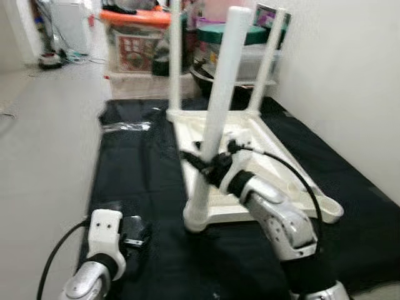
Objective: Building children table
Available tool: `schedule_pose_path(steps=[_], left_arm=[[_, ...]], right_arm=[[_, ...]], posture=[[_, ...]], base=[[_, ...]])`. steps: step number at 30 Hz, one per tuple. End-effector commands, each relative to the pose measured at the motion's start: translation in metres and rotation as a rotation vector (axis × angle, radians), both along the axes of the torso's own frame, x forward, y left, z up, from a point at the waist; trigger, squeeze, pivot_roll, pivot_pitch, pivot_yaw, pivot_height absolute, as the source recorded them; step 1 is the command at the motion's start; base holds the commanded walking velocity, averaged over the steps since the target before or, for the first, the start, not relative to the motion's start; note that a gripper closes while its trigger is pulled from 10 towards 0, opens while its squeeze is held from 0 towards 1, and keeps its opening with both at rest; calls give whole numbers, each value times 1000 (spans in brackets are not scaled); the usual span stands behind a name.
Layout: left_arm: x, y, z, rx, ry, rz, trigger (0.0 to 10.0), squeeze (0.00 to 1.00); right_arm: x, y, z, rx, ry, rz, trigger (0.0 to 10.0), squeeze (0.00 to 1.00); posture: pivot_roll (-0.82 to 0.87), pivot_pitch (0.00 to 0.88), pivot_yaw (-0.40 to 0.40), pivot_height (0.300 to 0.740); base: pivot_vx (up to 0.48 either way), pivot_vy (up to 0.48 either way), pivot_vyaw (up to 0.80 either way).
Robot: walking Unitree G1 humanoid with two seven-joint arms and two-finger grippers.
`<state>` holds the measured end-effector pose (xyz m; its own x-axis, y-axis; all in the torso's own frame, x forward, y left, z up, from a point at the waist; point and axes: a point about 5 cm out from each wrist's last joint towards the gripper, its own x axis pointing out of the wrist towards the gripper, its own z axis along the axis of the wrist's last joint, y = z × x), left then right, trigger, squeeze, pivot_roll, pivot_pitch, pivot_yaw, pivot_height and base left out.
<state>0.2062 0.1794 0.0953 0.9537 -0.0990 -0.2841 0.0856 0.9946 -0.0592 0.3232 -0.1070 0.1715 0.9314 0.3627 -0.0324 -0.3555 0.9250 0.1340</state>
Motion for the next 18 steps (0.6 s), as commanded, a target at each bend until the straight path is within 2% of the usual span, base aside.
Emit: schedule_pose_path(steps=[1,4,10,14,17,18], left_arm=[[0,2,0,7,4,7,10000,0],[1,6,0,18,8,6,10000,0],[5,8,-1,23,10,3,10000,0],[5,8,-1,23,13,3,10000,0],[3,9,-3,23,20,4,10000,0],[3,9,-4,24,23,5,10000,0]], right_arm=[[-7,-39,-54,-78,243,-255,10000,0],[-16,-44,-55,-98,231,-327,10000,0],[-16,-47,-60,-71,274,-369,10000,0],[-15,-44,-61,-51,288,-393,10000,0],[-15,-36,-62,-12,297,-405,10000,0],[-14,-34,-59,14,284,-396,10000,1000]], posture=[[120,0,-92,740],[110,0,-81,740],[111,0,-80,740],[116,0,-82,740],[119,0,-83,740],[119,0,-83,740]], base=[[0,0,0],[0,0,0],[0,0,0],[0,0,0],[0,0,0],[0,0,0]])
